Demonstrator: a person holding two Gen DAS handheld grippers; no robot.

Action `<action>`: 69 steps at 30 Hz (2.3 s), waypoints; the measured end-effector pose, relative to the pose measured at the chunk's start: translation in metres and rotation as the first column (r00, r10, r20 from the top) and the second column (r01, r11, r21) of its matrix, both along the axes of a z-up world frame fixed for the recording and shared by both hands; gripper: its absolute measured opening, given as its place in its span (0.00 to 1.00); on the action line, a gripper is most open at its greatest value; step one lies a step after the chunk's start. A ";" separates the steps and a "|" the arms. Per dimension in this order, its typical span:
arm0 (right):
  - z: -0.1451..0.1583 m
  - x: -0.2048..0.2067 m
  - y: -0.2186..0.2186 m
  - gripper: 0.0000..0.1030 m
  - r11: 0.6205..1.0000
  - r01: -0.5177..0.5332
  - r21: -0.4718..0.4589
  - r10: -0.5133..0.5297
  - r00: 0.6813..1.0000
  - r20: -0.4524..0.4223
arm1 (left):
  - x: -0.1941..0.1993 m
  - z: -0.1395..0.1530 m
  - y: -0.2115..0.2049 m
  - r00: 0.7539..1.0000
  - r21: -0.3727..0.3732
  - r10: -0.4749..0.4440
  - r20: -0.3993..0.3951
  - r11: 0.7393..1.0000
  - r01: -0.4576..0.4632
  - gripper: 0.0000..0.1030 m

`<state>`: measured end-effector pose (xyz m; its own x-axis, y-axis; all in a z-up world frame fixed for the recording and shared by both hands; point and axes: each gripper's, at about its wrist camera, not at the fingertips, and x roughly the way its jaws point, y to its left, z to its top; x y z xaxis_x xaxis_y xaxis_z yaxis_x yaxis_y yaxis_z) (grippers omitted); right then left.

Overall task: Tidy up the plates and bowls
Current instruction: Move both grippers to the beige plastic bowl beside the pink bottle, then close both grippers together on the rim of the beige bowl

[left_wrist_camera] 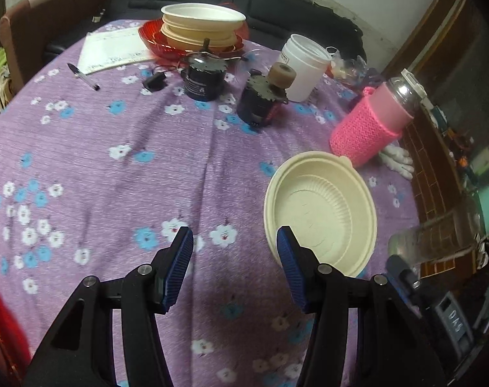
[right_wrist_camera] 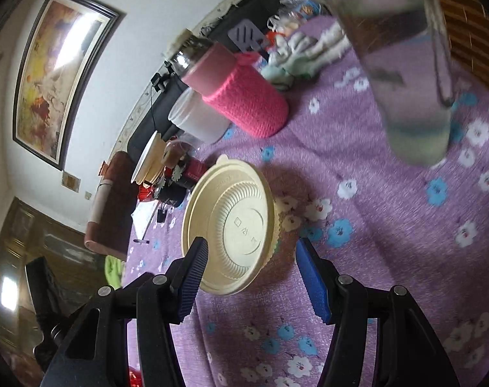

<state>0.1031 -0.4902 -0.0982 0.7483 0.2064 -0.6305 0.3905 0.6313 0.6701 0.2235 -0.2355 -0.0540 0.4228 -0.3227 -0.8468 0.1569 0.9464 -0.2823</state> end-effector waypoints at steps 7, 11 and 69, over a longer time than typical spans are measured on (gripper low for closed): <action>-0.009 0.007 0.001 0.58 0.999 -0.008 0.032 0.009 1.000 -0.028 | 0.013 -0.008 -0.008 1.000 -0.067 -0.011 -0.022 0.998 0.010 0.51; -0.011 0.008 -0.001 0.58 0.999 0.002 0.038 0.000 0.999 -0.032 | 0.015 -0.014 -0.024 0.998 -0.070 -0.049 -0.035 0.997 0.046 0.51; -0.047 0.042 0.018 0.12 0.999 0.009 0.047 -0.003 0.992 -0.125 | 0.015 -0.056 -0.059 0.996 0.055 -0.068 -0.060 0.996 0.071 0.13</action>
<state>0.1451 -0.4718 -0.1456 0.6658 0.2341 -0.7085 0.4762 0.5978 0.6449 0.2386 -0.2948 -0.1096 0.3502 -0.3002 -0.8872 0.2079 0.9485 -0.2389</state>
